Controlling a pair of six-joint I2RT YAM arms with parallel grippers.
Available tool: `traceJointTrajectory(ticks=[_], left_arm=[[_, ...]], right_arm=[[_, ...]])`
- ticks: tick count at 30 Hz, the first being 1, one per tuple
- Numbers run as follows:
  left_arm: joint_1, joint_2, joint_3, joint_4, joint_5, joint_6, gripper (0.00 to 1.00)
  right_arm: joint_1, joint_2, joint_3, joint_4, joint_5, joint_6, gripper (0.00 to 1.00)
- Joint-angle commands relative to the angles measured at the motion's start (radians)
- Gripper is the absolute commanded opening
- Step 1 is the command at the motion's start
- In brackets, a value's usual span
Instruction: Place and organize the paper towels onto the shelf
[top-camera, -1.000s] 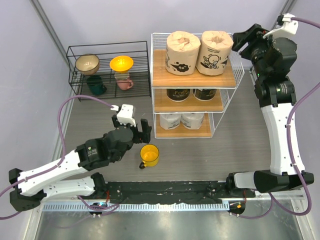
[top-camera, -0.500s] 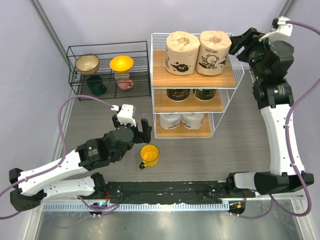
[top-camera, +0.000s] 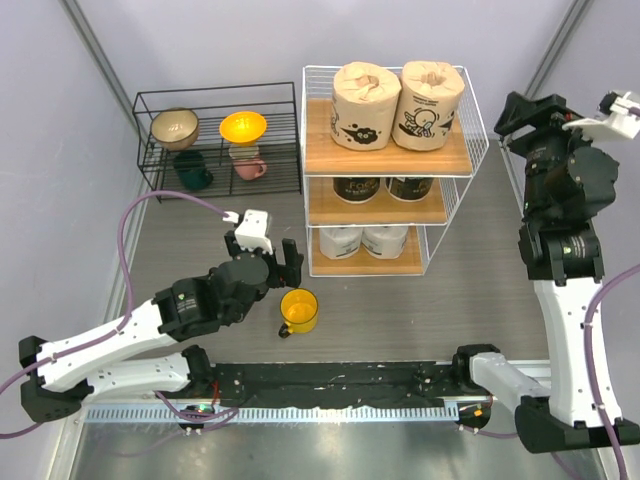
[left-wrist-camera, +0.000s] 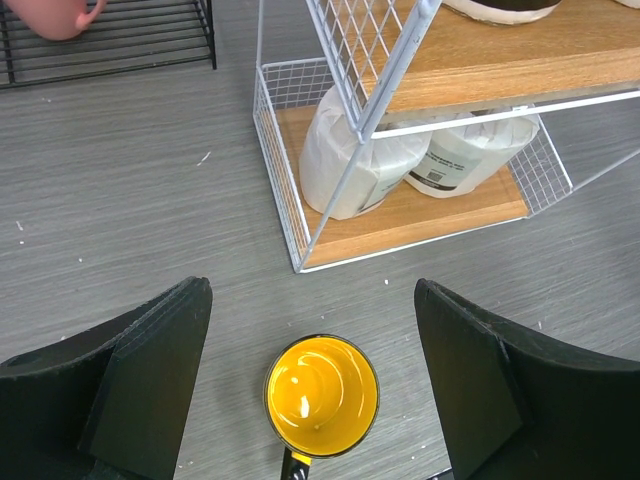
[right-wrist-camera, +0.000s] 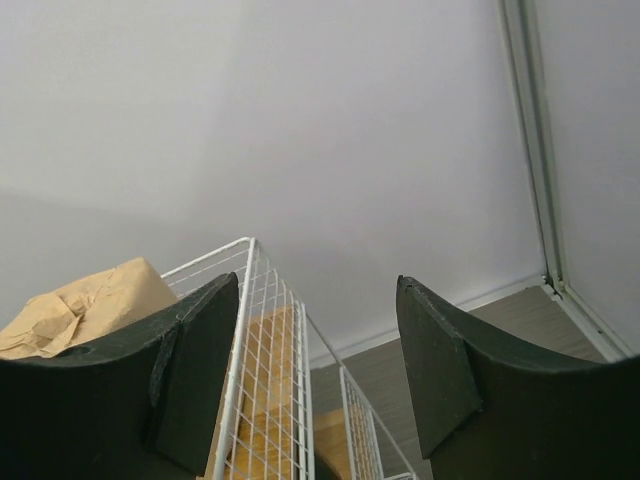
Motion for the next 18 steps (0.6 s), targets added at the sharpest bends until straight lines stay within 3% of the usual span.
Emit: traceJointTrajectory(ticks=[1,6,12,17,18], left_arm=[[-0.003,0.001,-0.007,0.004,-0.022,-0.014,0.88],[-0.003,-0.006,-0.010,-0.005,-0.021,-0.014,0.88],[-0.002,-0.015,-0.009,-0.009,-0.024,-0.007,0.88],[-0.003,-0.025,-0.015,-0.015,-0.025,-0.007,0.88],[-0.003,-0.032,-0.015,-0.015,-0.025,-0.006,0.88]], right_arm=[[-0.006,-0.064,-0.116,0.035,0.114,0.028,0.70],[-0.017,-0.140,-0.254,0.017,0.211,0.074,0.70],[-0.055,-0.131,-0.317,0.009,0.211,0.107,0.72],[-0.219,-0.085,-0.349,0.013,0.033,0.159,0.74],[-0.254,-0.074,-0.356,0.023,-0.112,0.166,0.75]])
